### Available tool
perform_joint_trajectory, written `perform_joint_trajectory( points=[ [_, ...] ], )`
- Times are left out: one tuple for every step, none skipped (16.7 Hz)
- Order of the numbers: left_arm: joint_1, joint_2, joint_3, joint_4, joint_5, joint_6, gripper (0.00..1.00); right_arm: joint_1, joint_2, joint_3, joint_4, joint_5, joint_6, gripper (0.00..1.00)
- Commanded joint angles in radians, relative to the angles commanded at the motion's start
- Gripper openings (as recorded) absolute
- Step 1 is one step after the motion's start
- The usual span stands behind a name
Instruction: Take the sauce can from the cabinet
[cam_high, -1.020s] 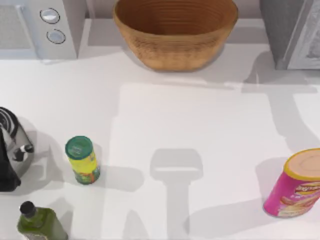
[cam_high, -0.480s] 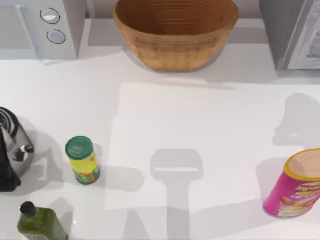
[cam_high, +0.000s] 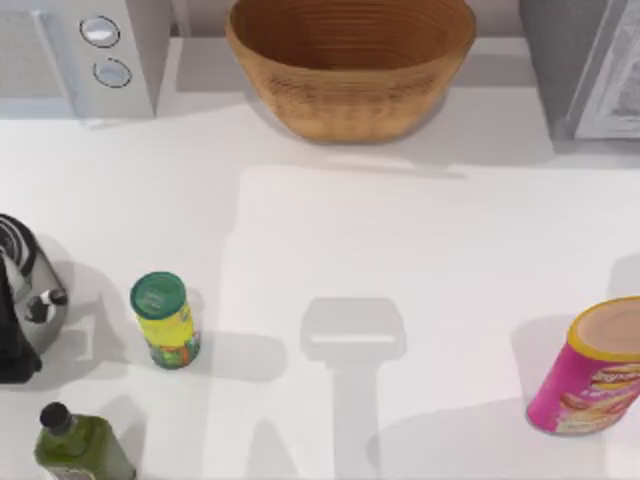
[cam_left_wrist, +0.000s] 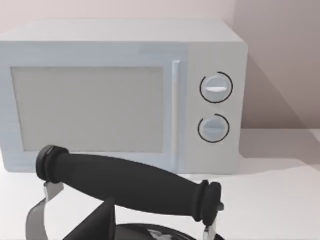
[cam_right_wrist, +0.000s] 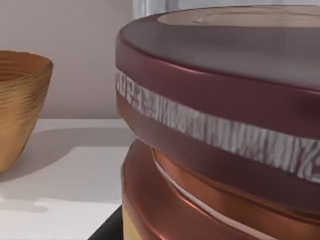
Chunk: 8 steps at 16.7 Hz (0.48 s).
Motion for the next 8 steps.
perform_joint_trajectory(
  points=[
    [0.0,0.0,0.0,0.0,0.0,0.0,1.0,-0.013,-0.032,-0.035,0.017,-0.014,0.0,0.0],
    [0.0,0.0,0.0,0.0,0.0,0.0,1.0,-0.022,-0.054,-0.059,0.029,-0.023,-0.001,0.0],
    [0.0,0.0,0.0,0.0,0.0,0.0,1.0,-0.027,-0.067,-0.072,0.036,-0.028,-0.001,0.0],
    [0.0,0.0,0.0,0.0,0.0,0.0,1.0,-0.028,-0.07,-0.075,0.038,-0.03,-0.001,0.0],
    [0.0,0.0,0.0,0.0,0.0,0.0,1.0,-0.028,-0.07,-0.075,0.038,-0.03,-0.001,0.0],
    [0.0,0.0,0.0,0.0,0.0,0.0,1.0,-0.028,-0.07,-0.075,0.038,-0.03,-0.001,0.0],
    [0.0,0.0,0.0,0.0,0.0,0.0,1.0,-0.028,-0.07,-0.075,0.038,-0.03,-0.001,0.0],
    [0.0,0.0,0.0,0.0,0.0,0.0,1.0,-0.025,-0.065,-0.076,0.035,-0.029,0.001,0.0]
  ],
)
